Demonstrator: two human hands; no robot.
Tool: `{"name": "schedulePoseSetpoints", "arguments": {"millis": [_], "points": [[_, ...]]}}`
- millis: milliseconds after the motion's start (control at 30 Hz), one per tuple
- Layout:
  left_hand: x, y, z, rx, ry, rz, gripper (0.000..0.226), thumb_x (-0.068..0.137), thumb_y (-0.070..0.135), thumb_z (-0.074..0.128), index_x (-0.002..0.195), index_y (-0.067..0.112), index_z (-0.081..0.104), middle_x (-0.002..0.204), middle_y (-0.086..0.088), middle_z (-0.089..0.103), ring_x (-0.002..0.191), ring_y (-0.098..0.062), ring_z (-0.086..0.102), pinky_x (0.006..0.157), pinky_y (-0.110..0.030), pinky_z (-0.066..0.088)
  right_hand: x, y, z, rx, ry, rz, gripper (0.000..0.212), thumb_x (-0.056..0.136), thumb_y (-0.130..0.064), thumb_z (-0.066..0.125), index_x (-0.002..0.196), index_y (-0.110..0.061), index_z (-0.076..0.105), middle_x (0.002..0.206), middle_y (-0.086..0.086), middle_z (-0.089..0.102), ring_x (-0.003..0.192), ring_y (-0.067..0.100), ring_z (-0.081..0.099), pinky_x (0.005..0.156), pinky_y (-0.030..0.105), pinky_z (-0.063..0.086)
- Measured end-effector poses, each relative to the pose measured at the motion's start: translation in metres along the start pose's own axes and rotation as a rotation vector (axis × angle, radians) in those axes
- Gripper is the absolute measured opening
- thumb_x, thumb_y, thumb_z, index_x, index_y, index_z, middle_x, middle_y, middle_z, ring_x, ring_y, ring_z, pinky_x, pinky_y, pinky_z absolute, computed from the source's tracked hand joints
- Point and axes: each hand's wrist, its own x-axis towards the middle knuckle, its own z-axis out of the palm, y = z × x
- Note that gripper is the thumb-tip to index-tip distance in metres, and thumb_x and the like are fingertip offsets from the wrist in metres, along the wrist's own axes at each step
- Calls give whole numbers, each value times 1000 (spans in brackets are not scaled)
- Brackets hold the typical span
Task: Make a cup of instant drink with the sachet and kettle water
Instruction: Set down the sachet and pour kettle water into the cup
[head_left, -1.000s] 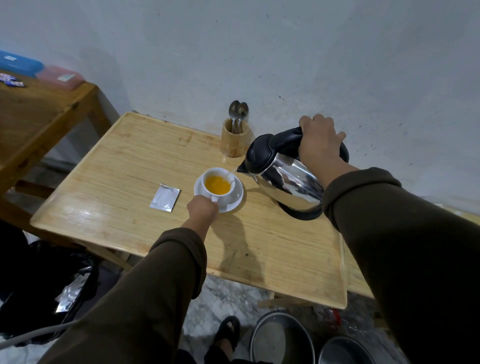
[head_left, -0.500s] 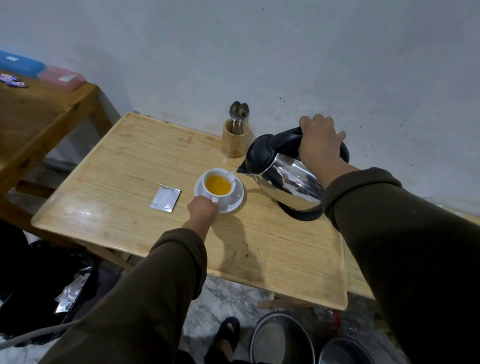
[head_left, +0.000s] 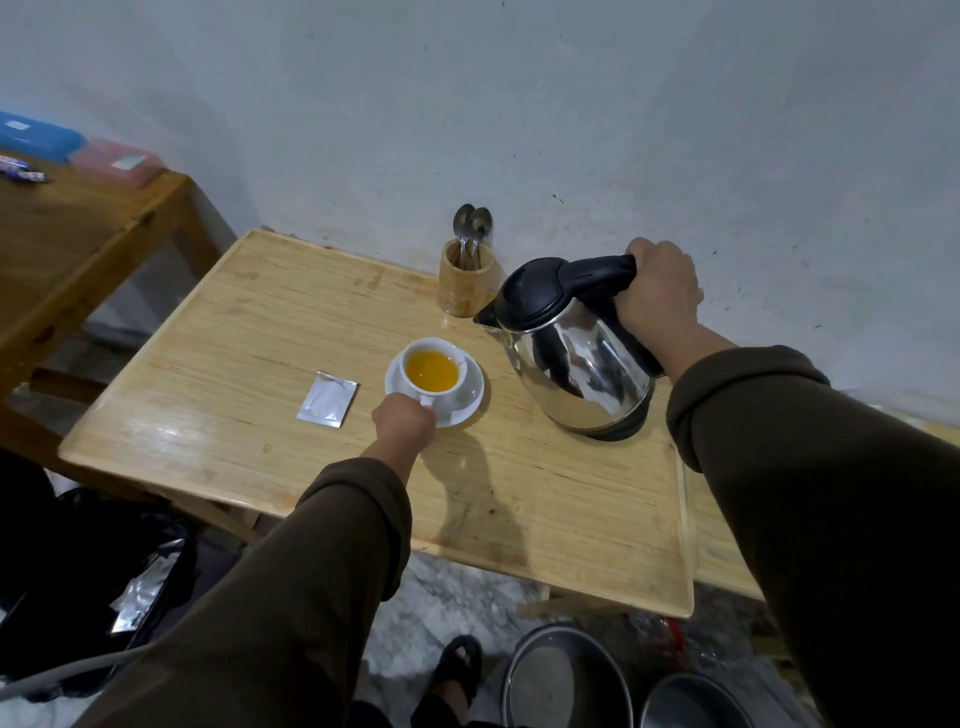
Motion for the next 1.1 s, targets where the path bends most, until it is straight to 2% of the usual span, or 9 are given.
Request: {"name": "schedulePoseSetpoints", "arguments": {"millis": [167,267,433,700,900,1100], "points": [[-4,5,0,-60,-9,-51,40,98,26,45,123,-3,56,123,-18,63,117,-31,60,91,-31,47,-7,18,-1,180,10,137,19,78,6,51,86,-11,46,104,21,57,100,40,55,73,39,41],[-8,7,2,-86,-11,-70,40,98,24,41,125,-3,56,126,-19,61,117,-31,59,91,-31,47,-14,29,-1,266,47,269,24,80,5,51,100,-8,56,111,19,59,103,38,55,87,48,49],[-13,10,5,-41,18,-67,40,100,22,36,124,-2,57,126,-19,61,119,-31,57,89,-31,45,-22,49,4,386,128,454,27,83,2,52,107,-9,56,116,16,59,107,35,56,97,52,46],[-19,13,18,-78,103,-29,44,103,25,30,123,-6,55,130,-23,57,124,-38,53,101,-36,40,-33,78,8,556,250,689,24,86,-5,53,109,-12,55,119,12,58,104,32,59,98,45,49],[-23,18,24,-176,125,-58,40,100,21,39,127,-6,51,134,-25,53,127,-40,49,103,-38,37,-38,89,15,631,279,793,24,84,-5,53,105,-15,55,116,10,59,100,34,60,94,46,51],[-21,17,28,-234,137,-79,39,99,20,42,128,-5,49,134,-25,53,126,-40,49,102,-37,38,-36,94,17,658,288,822,25,84,-4,51,106,-14,55,117,10,59,97,31,60,90,42,52]]}}
